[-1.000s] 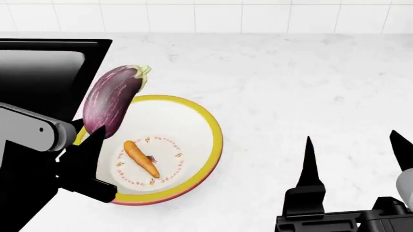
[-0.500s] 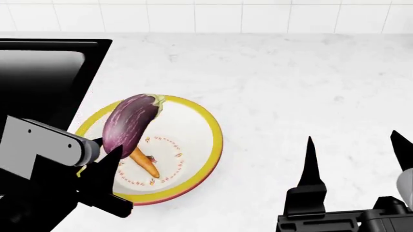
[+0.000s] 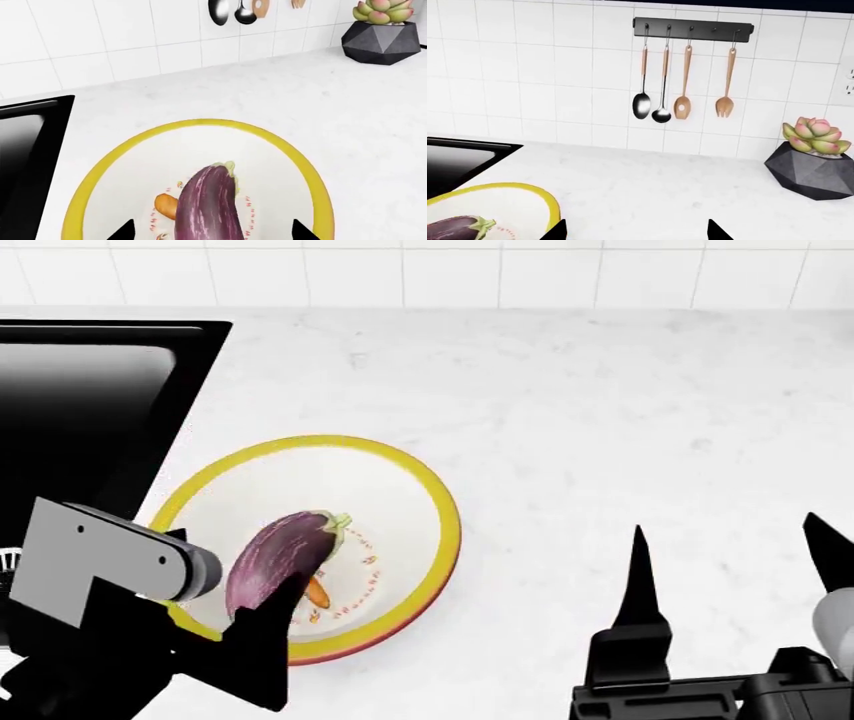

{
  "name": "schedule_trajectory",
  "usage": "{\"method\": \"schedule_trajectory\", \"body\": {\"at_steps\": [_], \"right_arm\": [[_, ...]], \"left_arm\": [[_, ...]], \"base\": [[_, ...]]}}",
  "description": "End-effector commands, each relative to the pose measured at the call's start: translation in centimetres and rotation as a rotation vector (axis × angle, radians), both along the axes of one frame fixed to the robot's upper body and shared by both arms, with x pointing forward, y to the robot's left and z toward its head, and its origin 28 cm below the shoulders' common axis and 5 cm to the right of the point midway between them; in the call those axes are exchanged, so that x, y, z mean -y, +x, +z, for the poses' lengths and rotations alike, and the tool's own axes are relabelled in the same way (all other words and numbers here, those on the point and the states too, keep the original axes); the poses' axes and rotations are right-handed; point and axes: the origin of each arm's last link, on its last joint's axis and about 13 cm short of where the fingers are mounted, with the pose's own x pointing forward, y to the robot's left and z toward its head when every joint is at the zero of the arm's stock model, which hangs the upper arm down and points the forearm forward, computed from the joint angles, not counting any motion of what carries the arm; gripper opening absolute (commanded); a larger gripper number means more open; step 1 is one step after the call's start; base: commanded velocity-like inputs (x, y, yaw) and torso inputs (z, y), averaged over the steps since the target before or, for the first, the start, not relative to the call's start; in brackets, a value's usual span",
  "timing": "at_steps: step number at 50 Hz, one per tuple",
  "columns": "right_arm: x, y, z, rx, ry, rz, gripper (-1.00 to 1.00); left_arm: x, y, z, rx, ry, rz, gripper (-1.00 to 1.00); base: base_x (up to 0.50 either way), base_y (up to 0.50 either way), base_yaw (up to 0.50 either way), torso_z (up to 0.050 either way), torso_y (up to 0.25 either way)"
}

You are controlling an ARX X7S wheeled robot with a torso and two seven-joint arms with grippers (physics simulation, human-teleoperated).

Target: There is a mixed pile of frozen fruits and vegetables on the counter. Locate all the frozen vegetables and place the items in a bowl on the counter. Take all the frozen fruits and defrost them in a running sink.

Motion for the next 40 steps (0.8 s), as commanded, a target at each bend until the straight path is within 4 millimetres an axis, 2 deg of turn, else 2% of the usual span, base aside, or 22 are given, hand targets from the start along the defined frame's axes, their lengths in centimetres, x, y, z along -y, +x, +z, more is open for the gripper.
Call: {"method": "schedule_trajectory", "body": {"at_steps": [1,7,11,20,26,30,32,35,37,40], "right_arm": [[-0.1,0.0,-0.1,-0.003,-0.001,0.004,1.0],[0.0,0.0,-0.1,-0.002,0.001,0.005,1.0],[-0.1,0.0,-0.1,-0.002,0.003,0.006,1.0],[-0.1,0.1,-0.1,0.005,-0.005,0.004,1.0],[-0.2,0.0,0.1,0.065,-0.032,0.005,1.0],[-0.3,0.2,0.0,0.071,-0.041,0.004,1.0],[-0.4,0.4,-0.1,0.075,-0.043,-0.005,1.0],[-0.6,0.7,-0.4,0.07,-0.056,-0.006,1.0],[-0.7,0.7,-0.5,0.064,-0.072,-0.017,1.0],[-0.9,0.8,-0.4,0.076,-0.048,-0.018,1.0]], "left_arm": [[0.0,-0.2,0.4,0.02,0.0,0.007,1.0],[-0.2,-0.5,1.3,0.041,-0.013,0.014,1.0],[-0.4,-1.6,1.9,0.091,-0.024,0.016,1.0],[-2.2,-3.5,2.6,0.129,-0.049,0.075,1.0],[-2.8,-4.3,3.8,0.193,-0.101,0.136,1.0],[-4.1,-5.8,3.7,0.217,-0.064,0.168,1.0],[-4.5,-6.4,3.7,0.23,-0.13,0.221,1.0],[-5.1,-7.3,3.9,0.217,-0.122,0.221,1.0],[-5.4,-7.3,4.1,0.214,-0.19,0.245,1.0],[-6.0,-7.3,3.8,0.239,-0.19,0.287,1.0]], "base": [[0.0,0.0,0.0,0.0,0.0],[0.0,0.0,0.0,0.0,0.0],[0.0,0.0,0.0,0.0,0.0],[0.0,0.0,0.0,0.0,0.0],[0.0,0.0,0.0,0.0,0.0],[0.0,0.0,0.0,0.0,0.0],[0.0,0.0,0.0,0.0,0.0],[0.0,0.0,0.0,0.0,0.0],[0.0,0.0,0.0,0.0,0.0],[0.0,0.14,0.0,0.0,0.0]]}}
